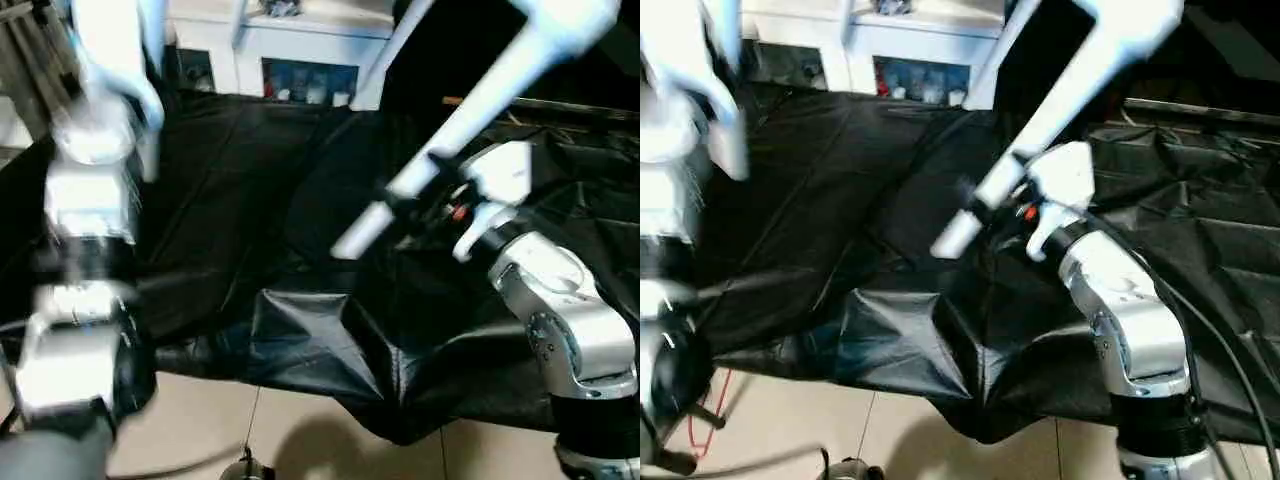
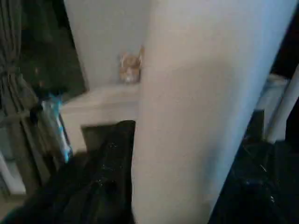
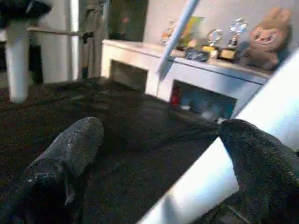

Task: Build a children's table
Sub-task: Flip table

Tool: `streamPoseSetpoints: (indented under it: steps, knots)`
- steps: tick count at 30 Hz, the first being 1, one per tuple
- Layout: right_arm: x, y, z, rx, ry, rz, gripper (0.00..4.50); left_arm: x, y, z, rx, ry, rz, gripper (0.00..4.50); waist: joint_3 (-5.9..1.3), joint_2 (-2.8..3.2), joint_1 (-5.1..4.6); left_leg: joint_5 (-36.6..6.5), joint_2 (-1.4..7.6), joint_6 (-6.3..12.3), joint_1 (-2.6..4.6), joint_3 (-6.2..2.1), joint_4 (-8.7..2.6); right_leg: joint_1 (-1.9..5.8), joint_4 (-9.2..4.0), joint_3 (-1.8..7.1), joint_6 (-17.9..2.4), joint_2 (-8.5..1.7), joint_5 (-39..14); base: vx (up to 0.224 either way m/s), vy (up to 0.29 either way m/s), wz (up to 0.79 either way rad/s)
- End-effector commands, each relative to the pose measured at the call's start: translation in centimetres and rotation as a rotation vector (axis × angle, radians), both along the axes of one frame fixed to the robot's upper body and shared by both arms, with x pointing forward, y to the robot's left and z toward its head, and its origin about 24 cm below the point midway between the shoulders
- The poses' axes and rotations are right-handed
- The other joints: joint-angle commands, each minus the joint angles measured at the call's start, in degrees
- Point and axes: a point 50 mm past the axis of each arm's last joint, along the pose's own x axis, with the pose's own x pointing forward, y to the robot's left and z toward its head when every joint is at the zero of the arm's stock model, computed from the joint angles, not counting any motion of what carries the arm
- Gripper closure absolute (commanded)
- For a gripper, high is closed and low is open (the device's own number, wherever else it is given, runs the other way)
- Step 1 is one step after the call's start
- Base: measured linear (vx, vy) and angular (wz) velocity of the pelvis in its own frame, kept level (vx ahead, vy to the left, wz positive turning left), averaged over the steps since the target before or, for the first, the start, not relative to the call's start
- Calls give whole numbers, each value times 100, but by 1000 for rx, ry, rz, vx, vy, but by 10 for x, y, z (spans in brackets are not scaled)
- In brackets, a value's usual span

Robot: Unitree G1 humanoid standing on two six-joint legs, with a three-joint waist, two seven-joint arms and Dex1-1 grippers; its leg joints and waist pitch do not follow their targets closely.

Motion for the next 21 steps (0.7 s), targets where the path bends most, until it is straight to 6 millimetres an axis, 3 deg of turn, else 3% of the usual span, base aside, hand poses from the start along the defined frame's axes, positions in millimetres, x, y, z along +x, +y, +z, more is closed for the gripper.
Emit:
streamPoseSetpoints:
  steps: [1,2,3,6,8,10,14,15,17,18,21]
  knots:
    - [3,-21,-6,26,38,-155,0,-6,-7,15,-13,-77,-20,260,-399,50,-39,-1148,390,-60,249,-206,-425,165,-450,317,-1005,-535,-786,0,0,0]
    - [3,-22,-7,35,41,-170,0,-6,-8,13,-12,-76,-21,260,-390,47,-44,-1304,391,-124,268,-205,-436,152,-474,320,-957,-525,-989,0,0,0]
    - [6,-21,-8,32,52,-188,0,-8,-10,12,-3,-76,-30,268,-374,71,-58,-1619,398,-301,281,-235,-472,132,-502,322,-831,-528,-1409,0,0,0]
    - [12,-20,-11,-17,62,-224,0,-12,-13,8,14,-71,-43,276,-361,43,-97,-1884,403,-502,279,-271,-514,128,-515,315,-690,-522,-1596,0,0,0]
    - [13,-20,-10,-12,53,-248,0,-13,-12,7,22,-70,-37,277,-346,12,-102,-2009,394,-540,297,-264,-509,96,-540,329,-631,-536,-1740,0,0,0]
    - [13,-21,-9,-1,46,-273,0,-16,-10,5,22,-66,-22,278,-335,-39,-120,-1994,385,-530,277,-265,-510,108,-560,332,-585,-548,-1817,0,0,0]
    - [9,-20,-12,16,59,-275,0,-22,-5,-3,10,-44,2,278,-337,-31,-164,-1824,381,-474,248,-257,-500,118,-536,337,-589,-532,-1618,0,0,0]
    - [8,-19,-14,1,67,-264,0,-24,-4,-8,7,-33,2,278,-347,17,-164,-1744,376,-462,249,-258,-492,122,-516,338,-611,-529,-1491,0,0,0]
    - [7,-17,-16,-11,72,-251,0,-27,-4,-14,4,-22,2,278,-345,-10,-177,-1681,382,-441,229,-254,-497,137,-513,337,-632,-519,-1367,0,0,0]
    - [6,-15,-17,-22,78,-236,0,-30,-4,-20,8,-10,1,278,-363,30,-188,-1576,379,-431,232,-248,-486,143,-485,336,-683,-501,-1114,0,0,0]
    - [4,-12,-19,-35,85,-223,0,-33,-4,-29,9,18,-6,279,-363,22,-191,-1531,378,-413,235,-242,-486,157,-468,335,-736,-486,-961,0,0,0]
